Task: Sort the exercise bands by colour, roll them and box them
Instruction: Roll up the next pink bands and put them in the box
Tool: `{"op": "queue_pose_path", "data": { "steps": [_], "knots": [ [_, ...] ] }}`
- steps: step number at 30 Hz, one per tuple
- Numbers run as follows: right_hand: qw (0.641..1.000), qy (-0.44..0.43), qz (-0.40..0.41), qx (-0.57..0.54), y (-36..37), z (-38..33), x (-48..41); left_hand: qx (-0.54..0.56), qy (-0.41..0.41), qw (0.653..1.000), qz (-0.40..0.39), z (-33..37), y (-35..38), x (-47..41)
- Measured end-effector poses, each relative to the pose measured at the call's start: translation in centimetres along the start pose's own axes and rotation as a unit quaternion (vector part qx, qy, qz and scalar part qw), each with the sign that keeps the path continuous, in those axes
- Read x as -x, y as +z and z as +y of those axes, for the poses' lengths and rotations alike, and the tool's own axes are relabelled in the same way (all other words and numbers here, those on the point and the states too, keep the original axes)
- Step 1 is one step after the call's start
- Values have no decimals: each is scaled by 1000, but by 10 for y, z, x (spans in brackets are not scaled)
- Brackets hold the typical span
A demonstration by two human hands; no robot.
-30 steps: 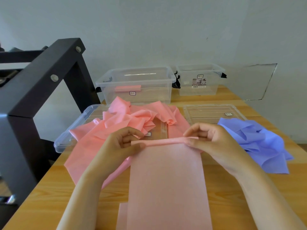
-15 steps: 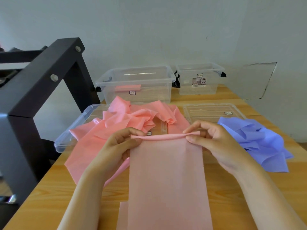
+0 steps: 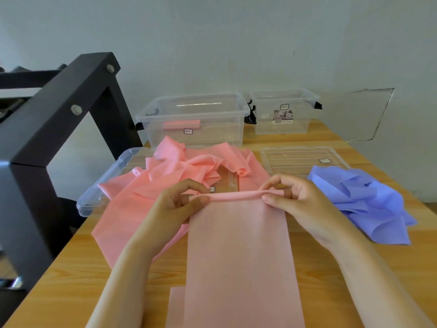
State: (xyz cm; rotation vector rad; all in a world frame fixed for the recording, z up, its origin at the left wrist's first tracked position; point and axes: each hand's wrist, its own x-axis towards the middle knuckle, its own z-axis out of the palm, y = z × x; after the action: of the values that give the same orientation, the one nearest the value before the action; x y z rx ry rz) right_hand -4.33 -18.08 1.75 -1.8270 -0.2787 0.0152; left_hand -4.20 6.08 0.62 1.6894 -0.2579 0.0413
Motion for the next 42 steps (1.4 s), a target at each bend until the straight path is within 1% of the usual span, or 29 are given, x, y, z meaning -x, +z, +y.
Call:
{"op": "queue_pose_path", "data": {
  "steps": [3, 6, 7, 8, 11, 13, 15, 17, 20, 24, 26, 27, 30, 36, 39, 41, 42],
  "knots": [
    [997, 17, -4, -78, -1, -3, 1, 47, -4, 999, -2, 2, -1, 1],
    [991, 36, -21, -126, -4, -7, 2, 126, -9, 992, -16, 6, -2, 2],
    [990, 37, -25, -133, -4, -8, 3, 131, -5, 991, -10, 5, -2, 2],
    [990, 34, -22, -131, -4, -8, 3, 113, 5, 994, -1, 6, -1, 2],
    [998, 15, 1, -56, -2, -5, 1, -7, 22, 1000, 13, -1, -4, 0],
    [1000, 14, 9, -6, -2, -2, 0, -19, 6, 1000, 17, -1, -4, 0],
    [1000, 13, 13, 16, -3, 1, -1, -31, 9, 999, 17, -1, -3, -1],
    [1000, 5, 12, 28, -2, 3, -1, -25, 15, 1000, 9, -1, -2, -1],
    [1000, -2, 3, 11, 1, 5, -2, 14, -3, 1000, -13, -2, 2, 0],
    [998, 12, -12, -56, -3, 2, -1, 90, -25, 995, -27, 0, -3, 1],
    [996, 20, -29, -86, -5, -1, 1, 94, -22, 995, -37, 0, -6, 1],
    [994, 24, -35, -97, -5, -4, 1, 82, -13, 996, -29, -1, -6, 0],
    [998, 13, -21, -65, -5, 1, -1, 40, 7, 999, 11, -2, -2, -1],
    [999, 26, -19, 39, -6, 12, -7, -43, 17, 999, 3, -1, 0, -2],
    [998, 16, -12, 59, -6, 15, -9, -42, 24, 999, -7, -1, 2, -2],
    [997, 9, -3, 72, -6, 15, -12, -24, 12, 999, -16, 1, 4, -4],
    [998, 6, -2, 60, -7, 14, -14, -24, 2, 999, -23, 4, 4, -5]
  ]
}}
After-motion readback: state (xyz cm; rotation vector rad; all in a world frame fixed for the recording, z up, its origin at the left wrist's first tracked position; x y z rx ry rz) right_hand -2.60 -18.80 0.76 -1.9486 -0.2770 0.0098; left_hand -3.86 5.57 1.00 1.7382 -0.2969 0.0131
